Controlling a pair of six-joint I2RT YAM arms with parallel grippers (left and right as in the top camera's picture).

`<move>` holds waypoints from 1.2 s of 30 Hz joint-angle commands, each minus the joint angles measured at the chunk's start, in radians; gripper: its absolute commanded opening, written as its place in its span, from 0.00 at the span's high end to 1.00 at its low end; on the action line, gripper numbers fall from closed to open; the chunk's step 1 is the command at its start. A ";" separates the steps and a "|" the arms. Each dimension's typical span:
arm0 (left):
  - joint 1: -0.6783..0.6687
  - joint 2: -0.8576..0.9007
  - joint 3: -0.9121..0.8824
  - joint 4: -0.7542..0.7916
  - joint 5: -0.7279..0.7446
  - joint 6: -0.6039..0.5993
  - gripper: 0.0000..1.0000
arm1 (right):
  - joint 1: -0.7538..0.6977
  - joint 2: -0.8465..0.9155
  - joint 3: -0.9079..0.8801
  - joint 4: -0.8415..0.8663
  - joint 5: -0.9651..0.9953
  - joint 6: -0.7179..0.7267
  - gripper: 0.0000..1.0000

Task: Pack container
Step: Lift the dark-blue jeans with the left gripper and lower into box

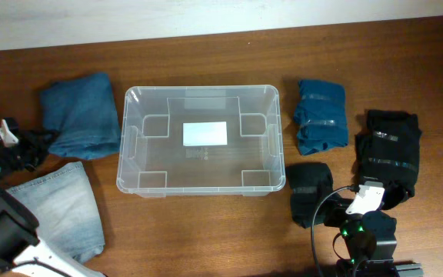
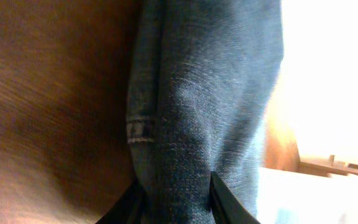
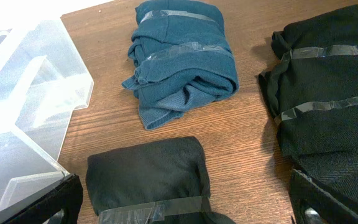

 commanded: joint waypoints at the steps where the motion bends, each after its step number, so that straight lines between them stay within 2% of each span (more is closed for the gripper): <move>1: -0.006 -0.244 0.024 -0.021 0.082 0.010 0.99 | 0.006 -0.010 -0.008 0.002 0.002 -0.004 0.02; 11: -0.028 -0.774 0.024 -0.140 0.043 -0.035 0.99 | 0.006 -0.010 -0.008 0.002 0.002 -0.004 0.02; 14: -0.089 -0.877 0.024 -0.188 0.039 -0.057 0.99 | 0.006 -0.010 -0.008 0.002 0.002 -0.004 0.01; 18: -0.249 -0.962 0.023 -0.232 0.013 -0.109 0.99 | 0.006 -0.010 -0.008 0.002 0.002 -0.004 0.02; 26: -0.640 -0.972 0.003 -0.313 -0.318 -0.251 0.99 | 0.006 -0.010 -0.008 0.002 0.002 -0.004 0.02; 30: -0.834 -0.947 -0.018 -0.310 -0.497 -0.360 0.99 | 0.006 -0.010 -0.008 0.002 0.002 -0.004 0.02; 36: -1.106 -0.884 -0.051 -0.272 -0.801 -0.588 0.99 | 0.006 -0.010 -0.008 0.002 0.002 -0.004 0.02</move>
